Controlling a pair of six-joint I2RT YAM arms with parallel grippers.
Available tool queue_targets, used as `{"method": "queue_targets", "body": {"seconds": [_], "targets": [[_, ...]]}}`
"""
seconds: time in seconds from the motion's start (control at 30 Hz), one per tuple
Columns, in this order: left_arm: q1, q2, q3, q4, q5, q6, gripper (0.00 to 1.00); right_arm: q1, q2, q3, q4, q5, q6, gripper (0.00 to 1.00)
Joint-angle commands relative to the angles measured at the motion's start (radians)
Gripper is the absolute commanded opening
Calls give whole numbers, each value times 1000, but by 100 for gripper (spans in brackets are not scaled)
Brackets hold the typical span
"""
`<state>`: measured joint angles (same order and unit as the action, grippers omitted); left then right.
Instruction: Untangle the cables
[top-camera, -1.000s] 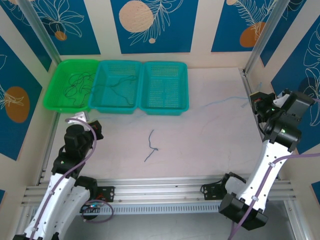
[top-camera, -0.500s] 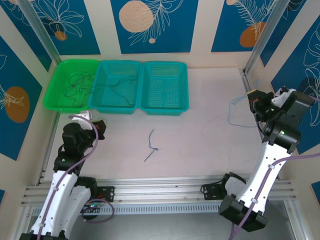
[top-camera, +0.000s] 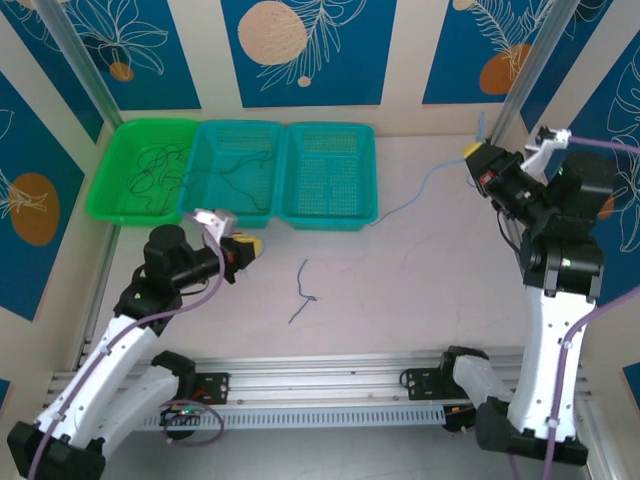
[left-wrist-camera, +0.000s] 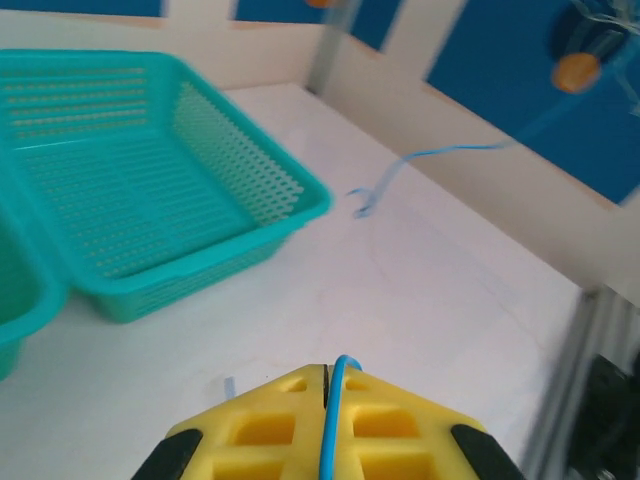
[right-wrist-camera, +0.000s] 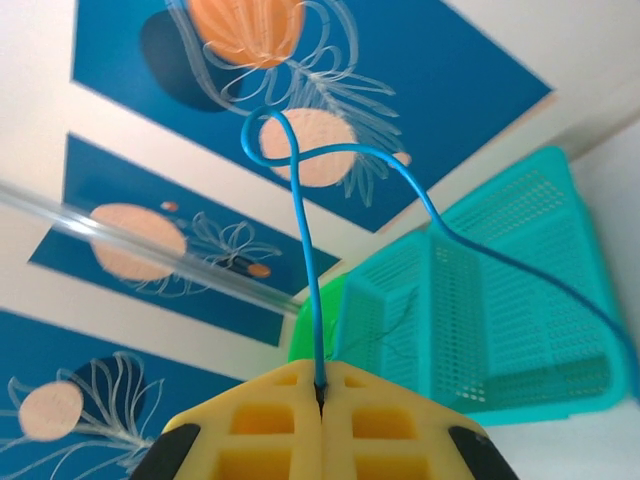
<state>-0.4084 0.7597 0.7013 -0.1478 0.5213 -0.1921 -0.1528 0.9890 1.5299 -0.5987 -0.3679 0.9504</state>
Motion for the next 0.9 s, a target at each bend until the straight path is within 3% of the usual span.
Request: {"method": "queue_targets", "body": {"seconds": [0.0,0.17,0.37,0.57,0.87], "targets": [[-73,28,49,20,62,76,0,103,90,98,65,72,-13,0],[-151,68,74,48,72,93,0,210,244,263,76,117,-55,0],[-235,114,135,-3,66,157,0,233,411,432,72,118,-66,0],[-271,127,167,13,71,158,0,235,558,566,64,123,-58,0],[-284,113,162,-6,9,166,0,322,761,611,114,108,-77,0]]}}
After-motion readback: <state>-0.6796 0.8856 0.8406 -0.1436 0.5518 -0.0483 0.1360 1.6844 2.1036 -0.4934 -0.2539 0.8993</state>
